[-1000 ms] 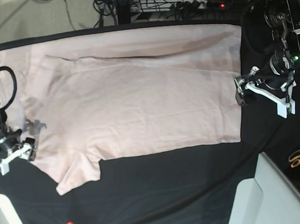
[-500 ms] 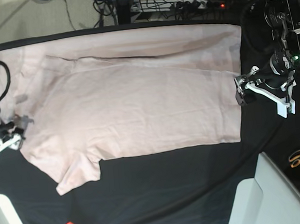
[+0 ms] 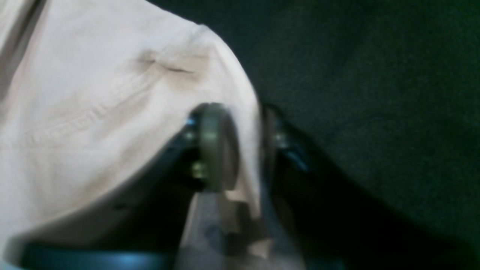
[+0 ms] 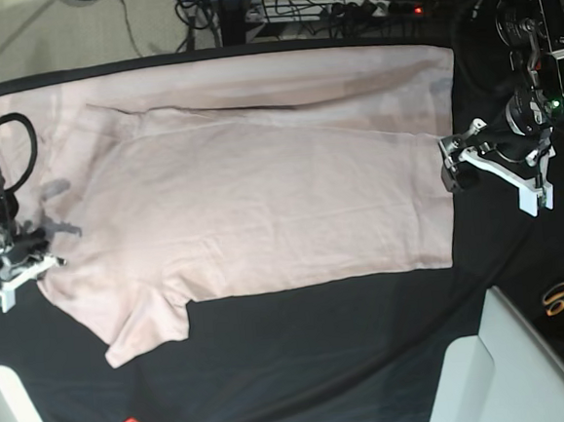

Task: Fold the T-shirt properly
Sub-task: 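Grasp the shirt side near the sleeve with the right gripper, then move the left gripper to the hem corner and grasp it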

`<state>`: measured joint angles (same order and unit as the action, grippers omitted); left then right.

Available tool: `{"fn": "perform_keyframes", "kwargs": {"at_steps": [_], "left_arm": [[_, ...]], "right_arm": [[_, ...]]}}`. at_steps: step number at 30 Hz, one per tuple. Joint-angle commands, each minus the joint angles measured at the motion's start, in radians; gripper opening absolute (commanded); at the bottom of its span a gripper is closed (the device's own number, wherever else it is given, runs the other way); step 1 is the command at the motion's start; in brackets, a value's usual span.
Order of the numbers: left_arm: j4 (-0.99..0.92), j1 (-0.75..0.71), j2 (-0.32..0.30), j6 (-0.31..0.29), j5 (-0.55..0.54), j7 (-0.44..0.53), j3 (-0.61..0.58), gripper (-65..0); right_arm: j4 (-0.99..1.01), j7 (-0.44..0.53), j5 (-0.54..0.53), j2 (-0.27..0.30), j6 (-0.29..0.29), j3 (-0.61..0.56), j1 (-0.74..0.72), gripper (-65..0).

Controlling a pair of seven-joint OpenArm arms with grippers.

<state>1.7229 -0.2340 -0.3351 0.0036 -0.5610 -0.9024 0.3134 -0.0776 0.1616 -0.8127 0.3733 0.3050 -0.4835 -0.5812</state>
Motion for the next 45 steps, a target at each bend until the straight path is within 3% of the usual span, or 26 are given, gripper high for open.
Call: {"fn": "perform_keyframes", "kwargs": {"at_steps": [1, 10, 15, 20, 27, 38, 45], "left_arm": [[0.019, 0.006, -0.014, 0.002, -0.008, 0.016, 0.008, -5.1], [0.019, 0.014, -0.012, 0.002, -0.008, 0.016, 0.008, -5.1], [0.016, 0.015, -0.012, 0.002, -0.008, 0.016, 0.008, -5.1], [0.015, 0.017, -0.012, 0.002, -0.008, 0.016, 0.008, -5.1], [0.013, 0.018, -0.012, 0.002, -0.008, 0.016, 0.003, -5.1], [0.012, 0.018, -0.012, 0.002, -0.008, 0.016, 0.0, -5.1], [0.012, 0.018, -0.011, 0.002, -0.008, 0.016, 0.0, -5.1]], "right_arm": [[-0.003, 0.0, -0.001, 0.011, 0.006, 0.002, -0.023, -65.0], [-0.032, 0.04, -0.003, 0.014, 0.012, 0.002, 0.031, -65.0], [-0.184, 0.04, -0.017, 0.048, 0.006, 0.004, 0.119, -65.0], [-0.313, 0.025, -0.129, 0.1, 0.006, 0.002, 0.188, -65.0], [-0.476, 0.023, -0.136, 0.151, 0.003, 0.004, 0.26, -65.0], [-0.773, -0.023, -0.136, 0.189, -0.194, 0.004, 0.405, -65.0], [-0.804, -0.026, -0.136, 0.184, -0.298, 0.004, 0.441, -65.0]]}}
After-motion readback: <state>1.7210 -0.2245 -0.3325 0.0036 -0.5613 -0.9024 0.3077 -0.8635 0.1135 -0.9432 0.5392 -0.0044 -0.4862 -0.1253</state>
